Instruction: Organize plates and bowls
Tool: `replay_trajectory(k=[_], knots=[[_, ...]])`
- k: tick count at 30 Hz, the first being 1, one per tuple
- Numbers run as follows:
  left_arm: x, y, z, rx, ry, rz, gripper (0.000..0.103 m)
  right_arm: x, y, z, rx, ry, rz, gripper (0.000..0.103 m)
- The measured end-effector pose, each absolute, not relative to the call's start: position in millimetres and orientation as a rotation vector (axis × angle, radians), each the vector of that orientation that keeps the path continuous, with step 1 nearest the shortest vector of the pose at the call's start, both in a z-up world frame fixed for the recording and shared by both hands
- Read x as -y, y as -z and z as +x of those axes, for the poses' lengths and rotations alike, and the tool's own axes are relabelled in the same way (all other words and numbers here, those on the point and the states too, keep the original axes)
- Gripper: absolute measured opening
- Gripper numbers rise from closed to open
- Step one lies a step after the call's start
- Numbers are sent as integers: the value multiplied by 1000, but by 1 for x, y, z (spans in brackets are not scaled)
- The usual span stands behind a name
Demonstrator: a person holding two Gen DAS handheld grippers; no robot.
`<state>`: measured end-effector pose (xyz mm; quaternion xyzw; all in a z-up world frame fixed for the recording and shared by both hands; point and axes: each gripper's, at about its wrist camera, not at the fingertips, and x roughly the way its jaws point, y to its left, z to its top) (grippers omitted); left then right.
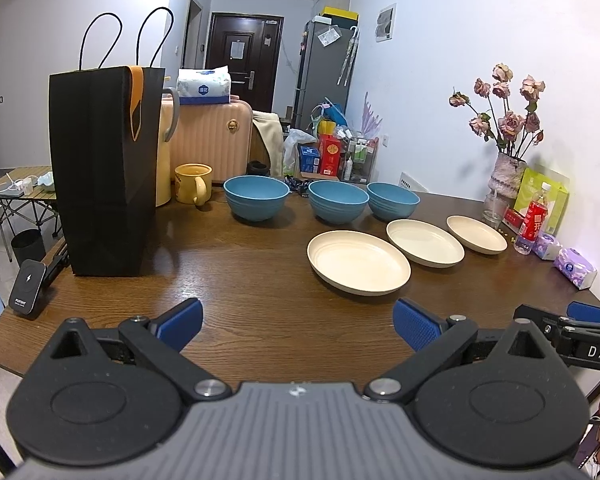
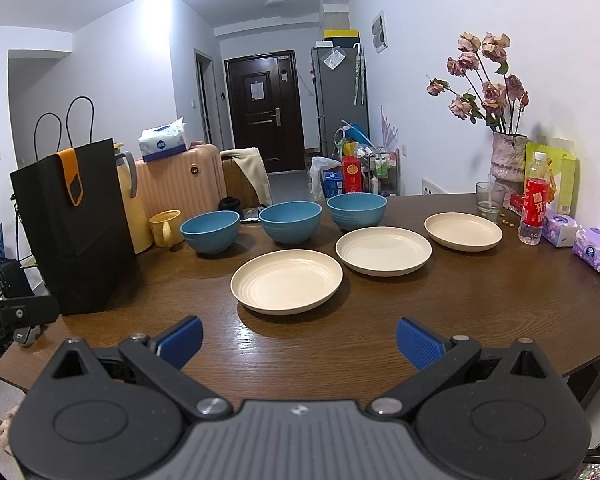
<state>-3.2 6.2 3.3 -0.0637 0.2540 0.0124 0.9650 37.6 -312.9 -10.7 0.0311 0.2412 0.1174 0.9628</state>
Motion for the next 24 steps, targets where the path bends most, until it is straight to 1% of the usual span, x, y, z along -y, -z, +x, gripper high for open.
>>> replay_trajectory(k=[14,24], knots=[[-12,0,11,-529,-30,-136,103,308,16,53,-523,-260,53,103],[-11,3,39,-553,-32,-147,103,307,17,85,-576,-261,67,103]])
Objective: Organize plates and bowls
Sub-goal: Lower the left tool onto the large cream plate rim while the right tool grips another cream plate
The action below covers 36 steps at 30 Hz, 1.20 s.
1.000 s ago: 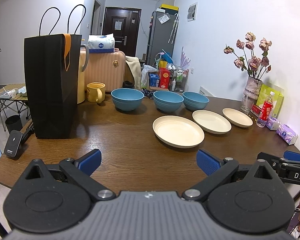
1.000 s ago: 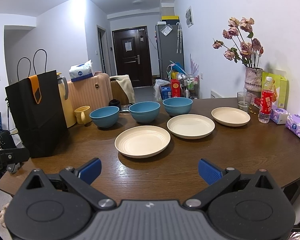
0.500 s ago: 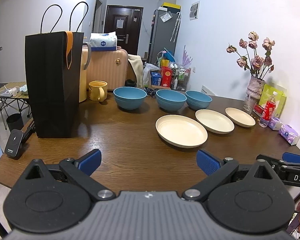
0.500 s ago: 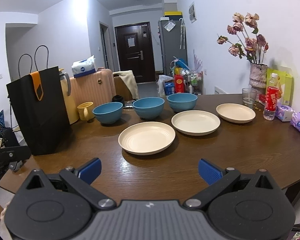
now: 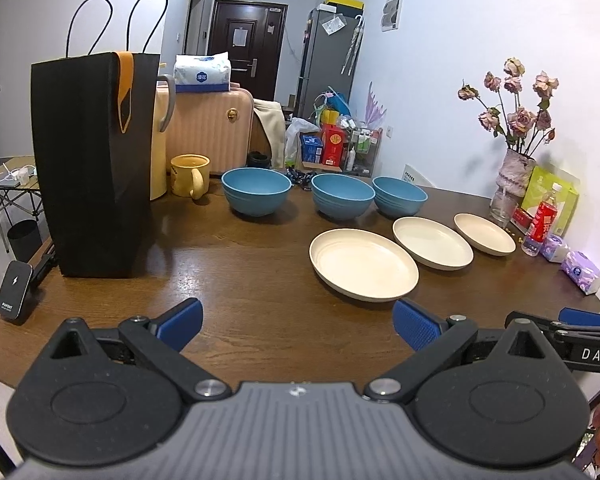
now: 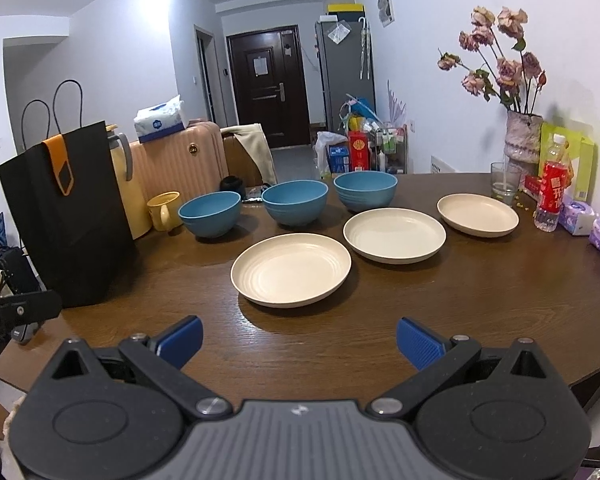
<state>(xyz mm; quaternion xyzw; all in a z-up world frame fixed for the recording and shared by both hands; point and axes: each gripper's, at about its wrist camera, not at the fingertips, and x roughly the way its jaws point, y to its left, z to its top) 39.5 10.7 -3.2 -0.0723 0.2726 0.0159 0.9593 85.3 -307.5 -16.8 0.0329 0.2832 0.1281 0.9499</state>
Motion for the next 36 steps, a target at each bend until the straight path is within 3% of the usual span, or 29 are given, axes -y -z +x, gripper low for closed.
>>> replay_trajectory(k=[36], knots=[[0,14,209,-689,-128,-168,103,297,53,283,-832,-246,128,103]])
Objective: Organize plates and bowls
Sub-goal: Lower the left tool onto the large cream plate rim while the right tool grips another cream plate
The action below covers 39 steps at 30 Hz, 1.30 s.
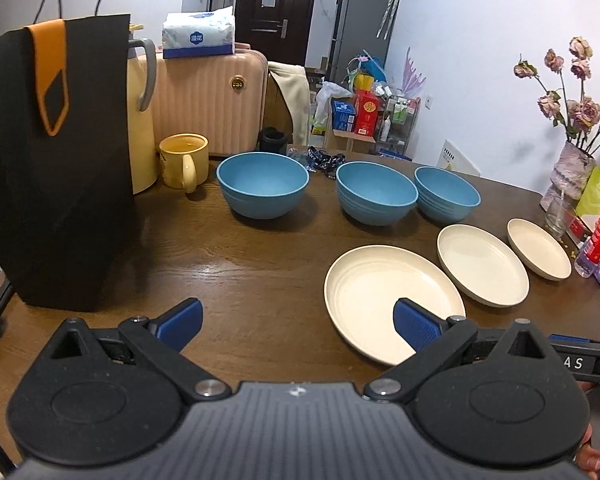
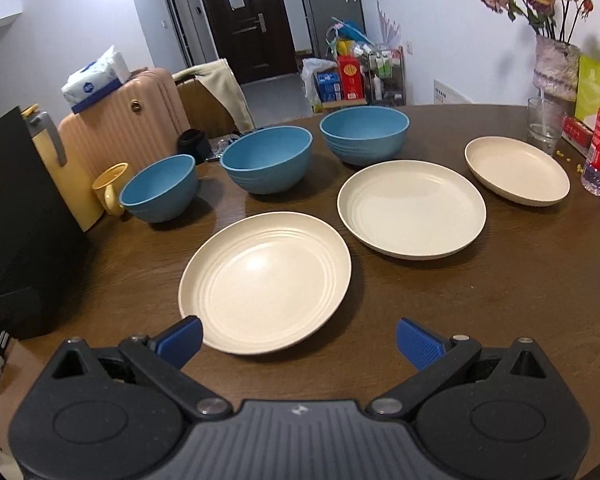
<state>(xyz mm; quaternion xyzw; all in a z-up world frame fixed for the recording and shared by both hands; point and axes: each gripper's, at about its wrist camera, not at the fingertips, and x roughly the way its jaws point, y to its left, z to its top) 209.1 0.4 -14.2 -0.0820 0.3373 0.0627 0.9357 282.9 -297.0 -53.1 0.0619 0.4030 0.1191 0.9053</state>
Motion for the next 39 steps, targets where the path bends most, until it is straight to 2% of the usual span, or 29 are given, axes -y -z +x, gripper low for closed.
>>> replay_trajectory(k=[9,18,32,39], knots=[[8,17,254,-730,-154,-163,103,303,67,333,-924,-229,168,103],[24,32,301,-809,-154,-176,103,308,87,373,-993,-203,172,98],[27,76,367,-1005,-215,-277,102,317,116,422,-1101,-237,237,76],[20,96,382,-1073,-261,-331,91,315,126,435,-1139,-255,253,60]])
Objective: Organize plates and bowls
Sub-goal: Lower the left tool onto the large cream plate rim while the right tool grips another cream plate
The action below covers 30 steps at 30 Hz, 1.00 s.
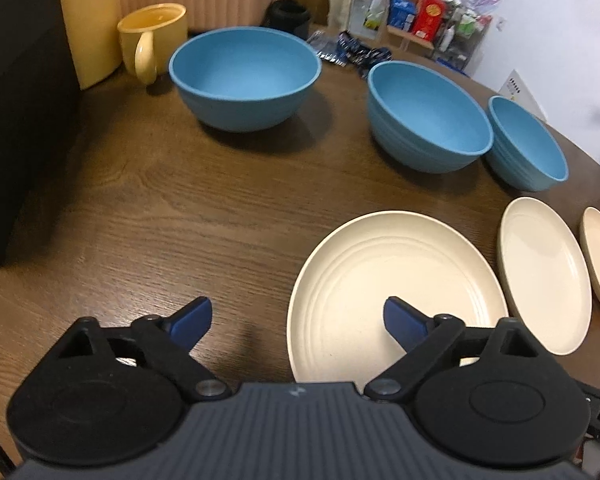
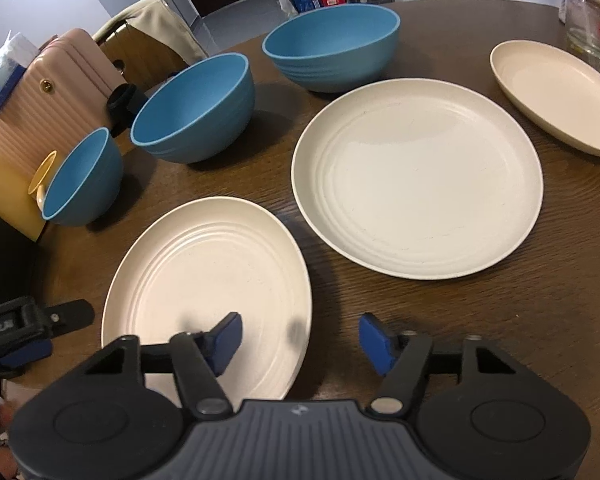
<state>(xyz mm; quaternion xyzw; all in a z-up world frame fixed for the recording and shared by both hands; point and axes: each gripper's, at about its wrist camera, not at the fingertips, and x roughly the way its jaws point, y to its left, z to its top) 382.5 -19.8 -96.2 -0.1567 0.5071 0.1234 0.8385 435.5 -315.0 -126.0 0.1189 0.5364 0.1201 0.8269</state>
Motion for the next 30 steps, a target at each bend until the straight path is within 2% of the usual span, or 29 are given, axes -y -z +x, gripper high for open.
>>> replay_trajectory(k=[13,16,30], knots=[[17,116,399,-1151,-296,-391,67,313,137,448,-1179,-279,275,38],[16,120,403,-1163,-292,-404,61,314,140,450,-1190,-278,287,30],[15,131,410,-1191,-307,-446,34,317,150,458,-1223,-294,320,14]])
